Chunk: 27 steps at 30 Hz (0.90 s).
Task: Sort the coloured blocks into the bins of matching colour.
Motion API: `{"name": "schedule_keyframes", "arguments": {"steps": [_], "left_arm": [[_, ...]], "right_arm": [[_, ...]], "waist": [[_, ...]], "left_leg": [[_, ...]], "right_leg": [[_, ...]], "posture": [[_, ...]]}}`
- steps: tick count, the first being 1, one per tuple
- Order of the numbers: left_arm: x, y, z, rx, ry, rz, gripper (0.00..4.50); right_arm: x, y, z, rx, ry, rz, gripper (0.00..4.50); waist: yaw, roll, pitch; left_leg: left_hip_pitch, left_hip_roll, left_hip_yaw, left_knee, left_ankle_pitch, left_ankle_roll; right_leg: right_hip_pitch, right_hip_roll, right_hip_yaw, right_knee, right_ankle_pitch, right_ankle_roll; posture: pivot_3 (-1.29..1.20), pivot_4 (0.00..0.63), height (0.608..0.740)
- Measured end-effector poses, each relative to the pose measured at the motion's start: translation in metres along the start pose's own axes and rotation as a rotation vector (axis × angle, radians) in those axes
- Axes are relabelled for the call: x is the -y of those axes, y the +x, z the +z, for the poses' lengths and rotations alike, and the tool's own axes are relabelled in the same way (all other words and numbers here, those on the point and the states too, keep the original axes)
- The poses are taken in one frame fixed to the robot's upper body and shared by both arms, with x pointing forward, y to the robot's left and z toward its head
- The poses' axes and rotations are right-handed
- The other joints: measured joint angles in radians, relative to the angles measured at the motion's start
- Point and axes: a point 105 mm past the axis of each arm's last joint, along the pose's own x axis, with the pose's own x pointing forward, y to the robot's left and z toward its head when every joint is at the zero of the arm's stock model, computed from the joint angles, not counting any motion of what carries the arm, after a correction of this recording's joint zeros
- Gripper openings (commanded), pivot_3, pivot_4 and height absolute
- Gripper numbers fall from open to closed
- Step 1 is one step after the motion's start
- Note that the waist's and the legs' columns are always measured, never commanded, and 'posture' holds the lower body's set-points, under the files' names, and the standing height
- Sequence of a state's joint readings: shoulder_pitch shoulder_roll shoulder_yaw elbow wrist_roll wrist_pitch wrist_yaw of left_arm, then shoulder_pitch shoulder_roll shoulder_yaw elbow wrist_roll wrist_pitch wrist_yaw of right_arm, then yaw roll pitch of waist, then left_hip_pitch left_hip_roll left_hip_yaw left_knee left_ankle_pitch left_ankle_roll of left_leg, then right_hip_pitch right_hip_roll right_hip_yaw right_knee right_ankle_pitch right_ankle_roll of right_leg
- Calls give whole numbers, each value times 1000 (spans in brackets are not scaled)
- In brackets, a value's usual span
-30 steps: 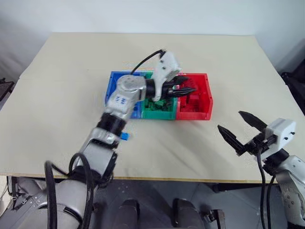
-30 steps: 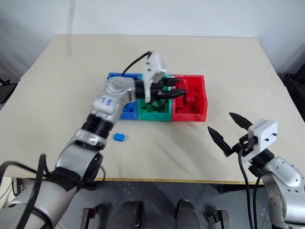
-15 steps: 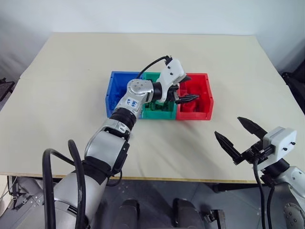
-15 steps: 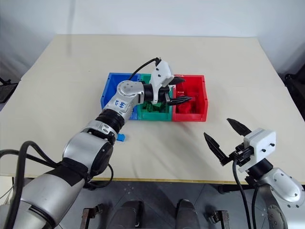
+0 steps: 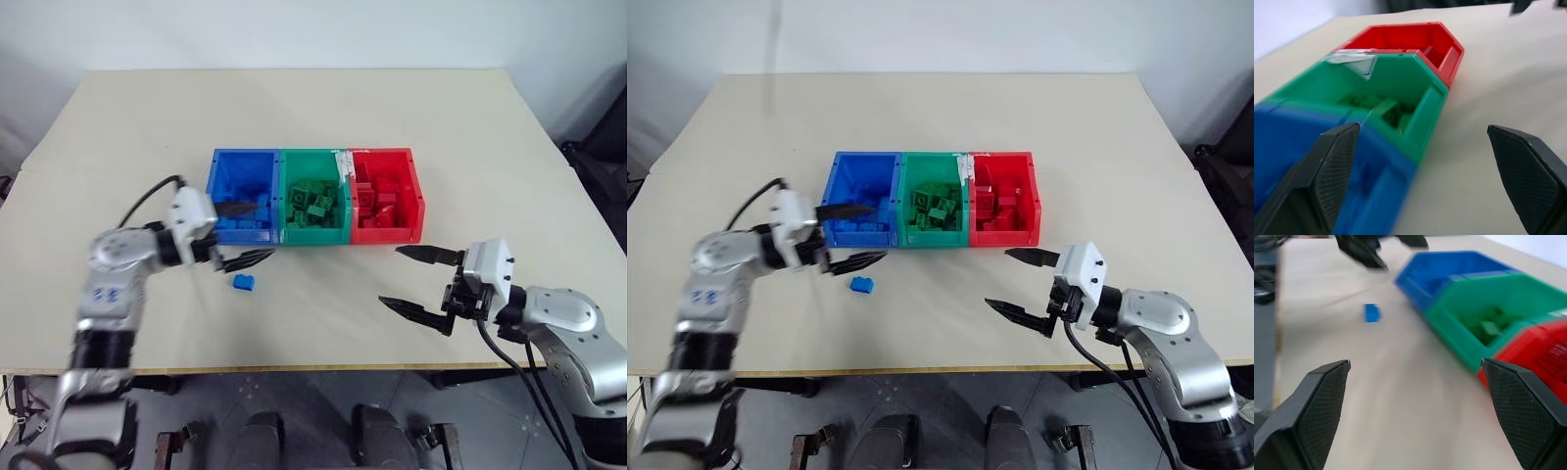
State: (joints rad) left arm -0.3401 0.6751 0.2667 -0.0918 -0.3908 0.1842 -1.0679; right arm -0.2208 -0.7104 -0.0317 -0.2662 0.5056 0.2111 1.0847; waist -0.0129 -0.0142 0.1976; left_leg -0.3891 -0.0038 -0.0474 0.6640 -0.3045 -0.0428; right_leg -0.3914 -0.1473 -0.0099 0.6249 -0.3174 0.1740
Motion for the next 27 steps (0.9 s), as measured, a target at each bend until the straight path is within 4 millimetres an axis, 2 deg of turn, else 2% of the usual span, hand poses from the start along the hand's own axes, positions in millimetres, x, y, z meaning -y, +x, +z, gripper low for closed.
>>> {"name": "schedule_keyframes", "arguments": {"steps": [2, 4, 6, 8, 10, 14, 20, 23, 27], "left_arm": [[11, -35, -8, -69, -21, 77, 4450], [19, -52, -24, -125, -83, 114, 4450], [28, -60, -36, -162, -125, 115, 4450], [30, -59, -37, -164, -119, 104, 4450], [31, -52, -36, -160, -101, 64, 4450], [25, -18, -37, -194, -35, -75, 4450], [10, 13, -65, -320, -23, -204, 4450], [10, 23, -79, -378, -16, -260, 3870], [14, 31, -83, -397, -15, -335, 2576]], "right_arm": [[-1, 7, -5, -16, -14, 77, 4500], [-1, 10, -10, -21, 1, 103, 4500], [1, 14, -9, -13, -10, 121, 4500], [3, 17, -5, -2, -26, 134, 4500], [3, 17, -6, -4, -21, 140, 4500], [7, 13, -12, -31, -9, 141, 4500], [8, -6, -20, -105, -5, 122, 4500], [1, -9, -22, -120, 4, 118, 4500], [-7, -17, -23, -144, 18, 80, 4500]], "waist": [[0, 0, 0], [2, 0, 0], [17, 0, 0], [27, 0, 0], [34, 0, 0], [36, 0, 0], [19, 0, 0], [10, 0, 0], [12, 0, 0]], "left_leg": [[1, 0, 1, -1, 0, 0], [1, 0, 1, -2, 0, 0], [1, 0, 0, 0, 0, 0], [1, 0, 0, 1, 0, 0], [1, 0, 1, 1, 0, 0], [1, -1, 1, 1, 0, -1], [1, 0, 3, -1, 0, -1], [1, 0, 3, -1, 0, 0], [1, 0, 3, 0, 0, 0]], "right_leg": [[0, 0, 1, 0, 0, 0], [0, 0, 0, 0, -1, -1], [0, 0, 0, 0, -1, -1], [0, 0, 0, -2, 0, -1], [1, 0, 0, -2, 0, -2], [0, 0, -1, 2, 0, -2], [-2, 1, -1, 1, 0, -2], [-2, 1, -1, 1, 0, -1], [-1, 1, -1, 1, 0, -1]], "posture": [[0, 150, 740], [0, 150, 740], [0, 150, 740], [0, 150, 740], [0, 150, 740], [0, 150, 740], [0, 150, 740], [0, 150, 740], [0, 150, 740]]}}
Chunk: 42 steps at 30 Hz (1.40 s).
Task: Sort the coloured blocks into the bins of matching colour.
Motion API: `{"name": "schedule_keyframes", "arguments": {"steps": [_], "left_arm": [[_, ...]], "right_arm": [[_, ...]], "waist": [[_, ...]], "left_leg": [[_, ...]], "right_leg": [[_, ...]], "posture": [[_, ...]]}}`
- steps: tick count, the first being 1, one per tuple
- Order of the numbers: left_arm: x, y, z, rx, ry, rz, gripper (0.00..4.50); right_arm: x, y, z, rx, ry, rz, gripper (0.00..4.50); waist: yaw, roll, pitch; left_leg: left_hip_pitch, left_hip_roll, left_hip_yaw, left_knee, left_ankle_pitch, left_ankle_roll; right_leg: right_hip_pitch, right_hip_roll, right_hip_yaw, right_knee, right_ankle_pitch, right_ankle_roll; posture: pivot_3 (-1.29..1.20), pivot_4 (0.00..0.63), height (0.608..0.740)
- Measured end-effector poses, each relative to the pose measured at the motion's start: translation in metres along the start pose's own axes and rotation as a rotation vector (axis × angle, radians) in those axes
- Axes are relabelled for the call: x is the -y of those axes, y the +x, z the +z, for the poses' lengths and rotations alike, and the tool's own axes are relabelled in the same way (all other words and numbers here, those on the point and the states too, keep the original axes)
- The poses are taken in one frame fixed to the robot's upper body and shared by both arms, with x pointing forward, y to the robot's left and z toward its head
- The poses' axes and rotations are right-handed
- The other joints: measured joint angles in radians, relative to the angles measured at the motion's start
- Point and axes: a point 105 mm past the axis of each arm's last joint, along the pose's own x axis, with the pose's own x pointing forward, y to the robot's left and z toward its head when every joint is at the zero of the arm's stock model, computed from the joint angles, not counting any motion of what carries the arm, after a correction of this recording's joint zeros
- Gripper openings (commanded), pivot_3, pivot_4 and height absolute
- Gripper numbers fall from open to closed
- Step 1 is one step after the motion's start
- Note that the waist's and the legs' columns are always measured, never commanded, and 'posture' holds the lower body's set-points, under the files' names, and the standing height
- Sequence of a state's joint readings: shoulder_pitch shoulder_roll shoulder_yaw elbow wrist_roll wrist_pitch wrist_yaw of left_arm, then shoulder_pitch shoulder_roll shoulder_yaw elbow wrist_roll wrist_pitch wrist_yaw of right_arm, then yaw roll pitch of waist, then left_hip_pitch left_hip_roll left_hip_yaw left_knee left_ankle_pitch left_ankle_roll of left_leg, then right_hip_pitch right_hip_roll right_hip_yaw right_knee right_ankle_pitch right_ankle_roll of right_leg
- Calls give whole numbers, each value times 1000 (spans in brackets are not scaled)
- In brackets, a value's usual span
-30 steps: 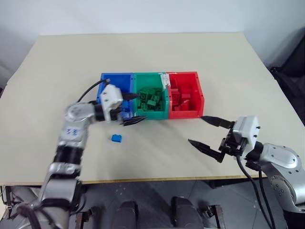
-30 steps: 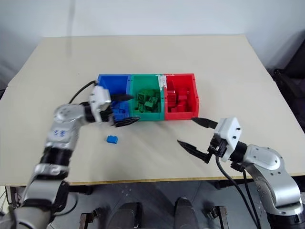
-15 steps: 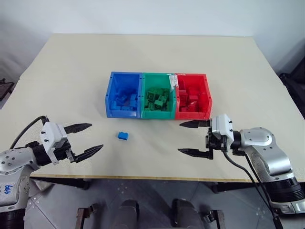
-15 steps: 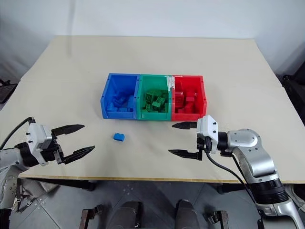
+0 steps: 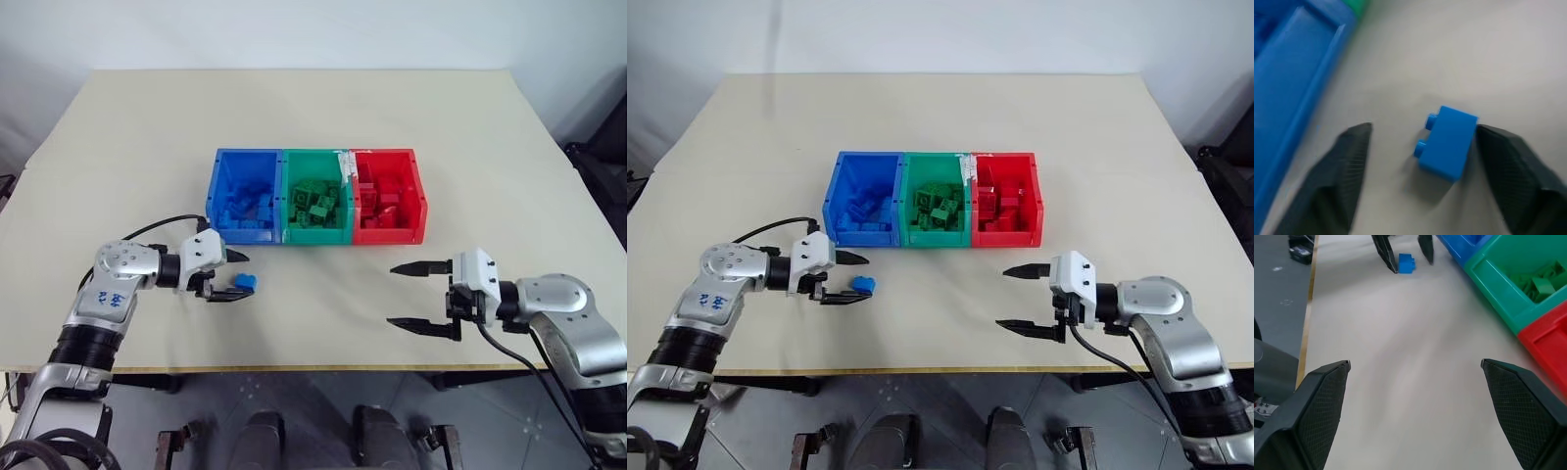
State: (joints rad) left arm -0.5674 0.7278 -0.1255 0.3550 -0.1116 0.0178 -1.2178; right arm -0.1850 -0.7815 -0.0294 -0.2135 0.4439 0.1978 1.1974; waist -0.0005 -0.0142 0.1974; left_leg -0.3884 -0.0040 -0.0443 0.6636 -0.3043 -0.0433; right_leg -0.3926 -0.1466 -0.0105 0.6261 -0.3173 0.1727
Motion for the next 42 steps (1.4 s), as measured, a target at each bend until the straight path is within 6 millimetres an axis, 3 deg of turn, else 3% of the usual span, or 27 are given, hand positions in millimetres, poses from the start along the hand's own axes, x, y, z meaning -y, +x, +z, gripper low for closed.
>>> {"name": "schedule_keyframes", "arguments": {"steps": [5, 10, 13, 15, 20, 23, 26, 27, 31, 34, 37, 42], "left_arm": [[5, 2, 0, -7, 9, -49, 990], [16, -3, 0, 30, -11, -62, 948], [20, -2, 11, 143, -70, -17, 948], [7, -10, 30, 251, -98, 100, 948], [-46, -34, 73, 422, -167, 486, 948], [-62, -32, 85, 437, -192, 560, 948], [-76, -24, 86, 428, -256, 585, 948], [-79, -21, 83, 424, -273, 585, 1675], [-79, -15, 72, 401, -310, 561, 2896], [-73, -23, 61, 373, -277, 557, 3819], [-58, -37, 42, 334, -233, 551, 3819], [-21, -79, 18, 277, -159, 524, 3819]], "right_arm": [[-6, -2, 0, -3, 15, -23, 4500], [-4, -2, 2, 46, 38, -88, 4500], [1, 1, 7, 124, 48, -170, 4500], [5, 1, 16, 202, 43, -247, 4500], [16, -5, 34, 295, 23, -387, 4500], [22, -6, 39, 311, 15, -422, 4500], [23, -5, 41, 315, 10, -426, 4500], [23, -5, 41, 316, 9, -426, 4500], [23, -5, 41, 315, 10, -429, 4500], [23, -3, 40, 313, 12, -421, 4500], [23, -3, 34, 303, 16, -407, 4500], [18, -3, 16, 194, 0, -284, 4500]], "waist": [[0, 0, 0], [-4, 0, 0], [-2, 0, 0], [1, 0, 0], [13, 0, 0], [12, 0, 0], [12, 0, 0], [11, 0, 0], [-2, 0, 0], [-7, 0, 0], [-10, 0, 0], [-7, 0, 0]], "left_leg": [[1, 0, 0, 1, 0, 0], [1, 1, 0, 0, 0, 0], [0, 1, -1, 0, 0, 0], [-1, 1, -2, 1, 0, 0], [0, 0, -3, 3, 0, 0], [0, 0, -2, 2, 0, 0], [0, -1, -2, 1, 0, 0], [0, -1, -2, 1, 0, 0], [-1, 0, -1, 0, 0, 0], [0, 0, -1, 0, 0, -1], [0, 0, -1, -1, 0, -1], [0, 0, -1, -1, 0, 0]], "right_leg": [[1, 0, 0, 1, 0, 0], [0, 0, 0, 1, 0, 0], [-1, 0, 0, 1, 0, 0], [-1, 0, 0, 1, 0, 0], [1, 0, 0, 1, 1, 1], [0, 0, 0, 1, 1, 1], [0, 0, 0, 1, 1, 1], [0, 0, 0, 0, 1, 1], [-1, 0, 0, 0, 1, 1], [-1, 0, 0, 0, 1, 1], [-1, 0, 0, 0, 1, 1], [-1, 0, 0, -1, 0, 1]], "posture": [[0, 150, 740], [0, 150, 740], [0, 150, 740], [0, 150, 740], [0, 150, 740], [0, 150, 740], [0, 150, 740], [0, 150, 740], [0, 150, 740], [0, 150, 740], [0, 150, 740], [0, 150, 740]]}}
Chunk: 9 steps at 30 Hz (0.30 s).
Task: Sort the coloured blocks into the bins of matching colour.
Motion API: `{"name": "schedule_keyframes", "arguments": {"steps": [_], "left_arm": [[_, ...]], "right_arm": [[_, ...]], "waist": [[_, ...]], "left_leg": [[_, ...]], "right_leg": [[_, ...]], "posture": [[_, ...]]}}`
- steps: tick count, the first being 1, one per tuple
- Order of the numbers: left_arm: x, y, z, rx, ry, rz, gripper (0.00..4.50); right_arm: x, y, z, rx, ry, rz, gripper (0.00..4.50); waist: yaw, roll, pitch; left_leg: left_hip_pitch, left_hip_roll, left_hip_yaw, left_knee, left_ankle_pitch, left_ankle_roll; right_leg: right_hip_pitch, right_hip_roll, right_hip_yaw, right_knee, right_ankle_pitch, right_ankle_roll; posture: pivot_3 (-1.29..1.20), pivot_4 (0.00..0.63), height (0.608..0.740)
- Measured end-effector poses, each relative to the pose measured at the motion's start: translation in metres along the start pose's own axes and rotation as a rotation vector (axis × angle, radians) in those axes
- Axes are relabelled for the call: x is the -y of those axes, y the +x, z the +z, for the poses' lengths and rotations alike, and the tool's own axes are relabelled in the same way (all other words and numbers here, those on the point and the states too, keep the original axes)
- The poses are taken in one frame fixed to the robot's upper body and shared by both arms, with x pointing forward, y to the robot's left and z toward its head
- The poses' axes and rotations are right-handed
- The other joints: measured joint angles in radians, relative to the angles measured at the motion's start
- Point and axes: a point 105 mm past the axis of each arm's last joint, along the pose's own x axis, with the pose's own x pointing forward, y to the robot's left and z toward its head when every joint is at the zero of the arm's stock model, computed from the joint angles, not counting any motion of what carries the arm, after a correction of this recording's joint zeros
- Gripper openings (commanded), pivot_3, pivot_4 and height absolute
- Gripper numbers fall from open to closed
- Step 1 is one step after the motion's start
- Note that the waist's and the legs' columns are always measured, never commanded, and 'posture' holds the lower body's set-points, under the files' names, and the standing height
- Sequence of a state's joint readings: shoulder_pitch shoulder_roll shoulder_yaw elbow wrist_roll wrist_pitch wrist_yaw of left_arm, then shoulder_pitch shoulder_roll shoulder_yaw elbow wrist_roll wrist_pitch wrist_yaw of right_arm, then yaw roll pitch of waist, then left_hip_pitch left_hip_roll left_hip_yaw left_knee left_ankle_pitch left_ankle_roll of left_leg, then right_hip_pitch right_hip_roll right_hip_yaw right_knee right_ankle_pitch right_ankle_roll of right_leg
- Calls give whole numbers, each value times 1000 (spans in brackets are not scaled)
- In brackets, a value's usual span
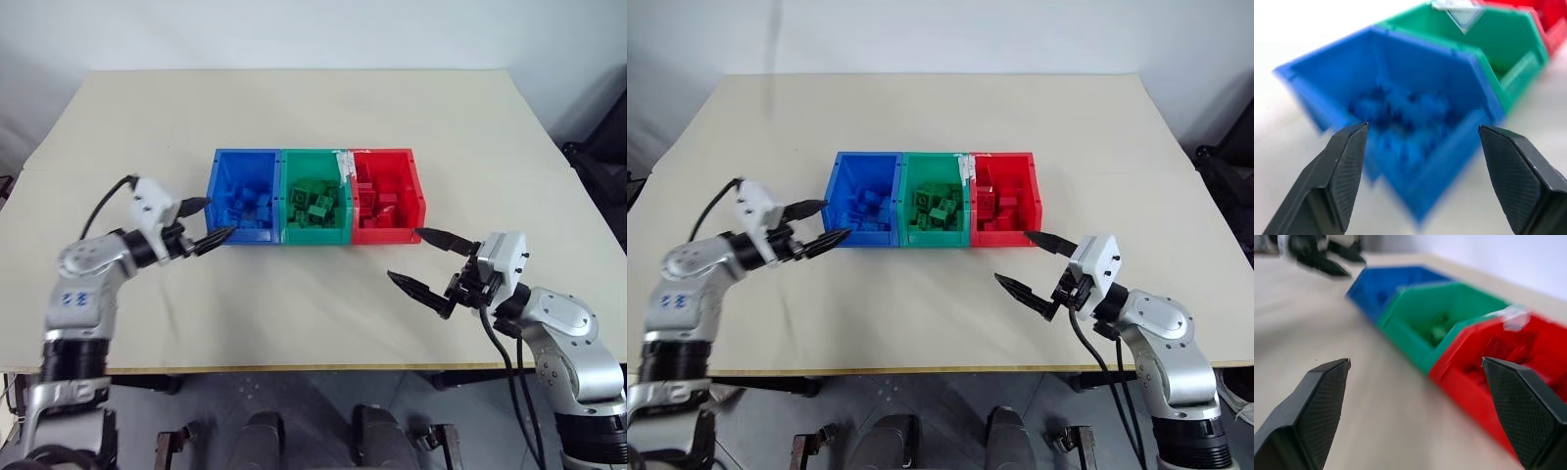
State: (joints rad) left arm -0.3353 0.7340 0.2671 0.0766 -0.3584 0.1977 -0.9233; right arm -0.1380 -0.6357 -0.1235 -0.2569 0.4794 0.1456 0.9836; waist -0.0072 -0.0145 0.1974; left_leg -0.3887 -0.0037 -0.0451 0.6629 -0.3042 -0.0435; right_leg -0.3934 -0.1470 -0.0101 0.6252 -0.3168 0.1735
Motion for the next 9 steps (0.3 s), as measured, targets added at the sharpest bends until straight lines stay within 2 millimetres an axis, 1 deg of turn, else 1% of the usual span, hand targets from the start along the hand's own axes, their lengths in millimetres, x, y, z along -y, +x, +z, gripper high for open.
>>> {"name": "schedule_keyframes", "arguments": {"steps": [2, 4, 6, 9], "left_arm": [[5, -20, -2, -27, 31, -22, 3819], [7, -34, -3, -44, 23, -13, 3819], [13, -41, -3, -48, 26, -11, 3819], [21, -41, -5, -47, 31, 10, 3819]], "right_arm": [[2, -3, -7, -37, 0, 42, 4500], [7, 0, -8, -42, -4, 77, 4500], [14, 1, -8, -39, -12, 86, 4500], [22, -1, -12, -42, -12, 74, 4500]], "waist": [[2, 0, 0], [5, 0, 0], [11, 0, 0], [11, 0, 0]], "left_leg": [[0, 0, 0, 0, 0, 0], [1, 0, 0, 0, 0, 0], [1, 0, -1, 1, 0, 0], [1, 0, -1, 1, 0, 0]], "right_leg": [[0, 0, 0, 0, 0, 0], [1, 0, 0, 0, 0, 0], [2, 0, 0, 0, 0, 0], [1, 0, 0, 0, 0, 0]], "posture": [[0, 150, 740], [0, 150, 740], [0, 150, 740], [0, 150, 740]]}}
